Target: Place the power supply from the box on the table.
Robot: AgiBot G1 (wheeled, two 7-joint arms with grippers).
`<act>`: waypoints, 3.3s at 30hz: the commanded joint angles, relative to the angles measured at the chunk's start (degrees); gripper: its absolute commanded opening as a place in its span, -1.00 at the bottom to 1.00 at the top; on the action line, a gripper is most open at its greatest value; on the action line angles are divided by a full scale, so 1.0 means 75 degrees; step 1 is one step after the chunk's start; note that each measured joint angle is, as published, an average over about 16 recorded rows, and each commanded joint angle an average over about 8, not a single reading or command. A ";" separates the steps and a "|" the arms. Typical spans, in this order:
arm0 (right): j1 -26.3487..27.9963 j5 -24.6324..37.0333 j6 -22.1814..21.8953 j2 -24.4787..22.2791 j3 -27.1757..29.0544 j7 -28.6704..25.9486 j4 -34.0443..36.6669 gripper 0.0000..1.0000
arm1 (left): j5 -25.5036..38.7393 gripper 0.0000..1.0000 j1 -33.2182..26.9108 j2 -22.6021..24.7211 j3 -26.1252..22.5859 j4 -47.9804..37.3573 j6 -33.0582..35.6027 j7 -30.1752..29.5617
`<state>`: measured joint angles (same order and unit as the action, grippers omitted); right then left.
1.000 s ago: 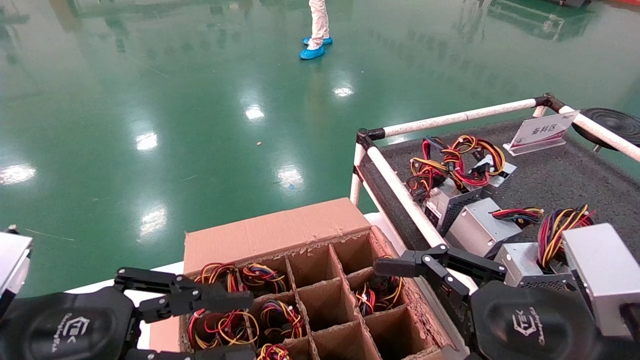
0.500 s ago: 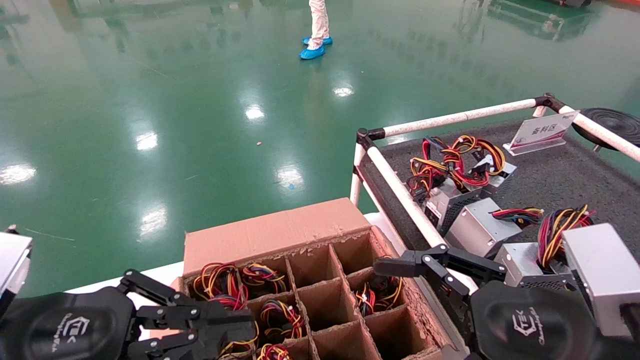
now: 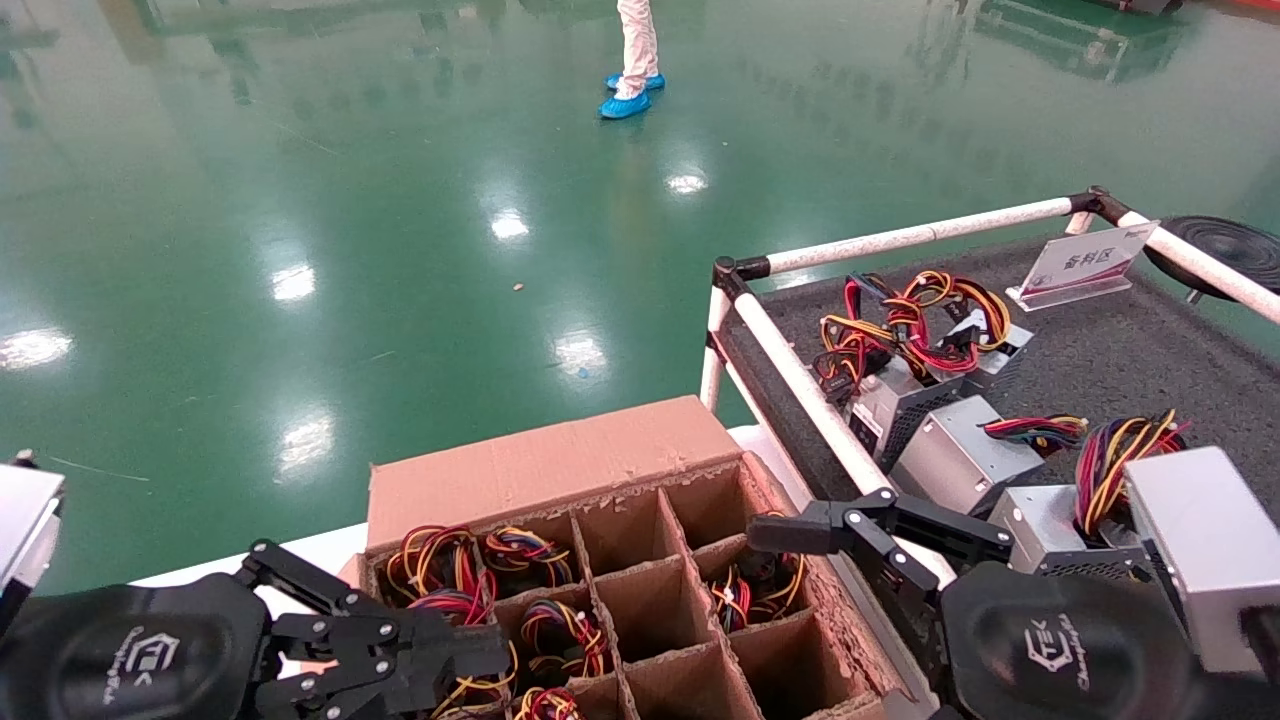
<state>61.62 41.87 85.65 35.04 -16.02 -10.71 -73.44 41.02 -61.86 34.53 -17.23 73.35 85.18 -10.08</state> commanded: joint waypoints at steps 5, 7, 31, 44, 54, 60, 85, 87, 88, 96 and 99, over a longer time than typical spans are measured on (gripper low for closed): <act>-0.0005 0.0008 -0.0002 -0.0002 -0.0005 -0.0004 0.0005 1.00 | 0.0000 1.00 0.0000 0.0000 0.0000 0.0000 0.0000 0.0000; -0.0018 0.0045 -0.0010 -0.0010 -0.0025 -0.0017 0.0020 1.00 | 0.0000 1.00 0.0000 0.0000 0.0000 -0.0001 0.0000 0.0001; 0.0569 0.2323 -0.0124 0.1391 -0.1534 -0.0329 0.1192 1.00 | -0.0005 1.00 -0.0005 -0.0002 -0.0010 -0.0006 0.0001 0.0006; 0.1446 0.3269 -0.0027 0.2729 -0.2156 0.0399 0.3142 1.00 | -0.0008 1.00 -0.0006 -0.0003 -0.0014 -0.0006 -0.0001 0.0009; 0.1870 0.3524 0.0125 0.3592 -0.2400 0.1093 0.4615 -0.39 | -0.0010 1.00 -0.0007 -0.0005 -0.0018 -0.0006 -0.0003 0.0010; 0.2021 0.3583 0.0258 0.3919 -0.2489 0.1400 0.5284 -1.00 | -0.0012 1.00 -0.0008 -0.0006 -0.0020 -0.0006 -0.0004 0.0011; 0.2082 0.3790 0.0092 0.4318 -0.2691 0.1831 0.6283 -1.00 | -0.0017 1.00 -0.0010 -0.0009 -0.0028 -0.0006 -0.0007 0.0016; 0.2097 0.3775 0.0071 0.4333 -0.2678 0.1837 0.6332 -1.00 | -0.0018 1.00 -0.0010 -0.0009 -0.0029 -0.0006 -0.0008 0.0016; 0.2107 0.3762 0.0066 0.4338 -0.2669 0.1839 0.6352 -1.00 | -0.0018 1.00 -0.0010 -0.0009 -0.0029 -0.0006 -0.0008 0.0016; 0.2121 0.3634 0.0120 0.4307 -0.2593 0.1824 0.6455 -1.00 | -0.0020 1.00 -0.0010 -0.0011 -0.0032 -0.0006 -0.0009 0.0017; 0.2089 0.3570 0.0135 0.4289 -0.2558 0.1788 0.6492 -1.00 | -0.0021 1.00 -0.0011 -0.0011 -0.0033 -0.0006 -0.0009 0.0018</act>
<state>77.28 68.42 86.75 67.24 -35.09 2.51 -24.63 40.86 -61.94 34.45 -17.48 73.31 85.11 -9.95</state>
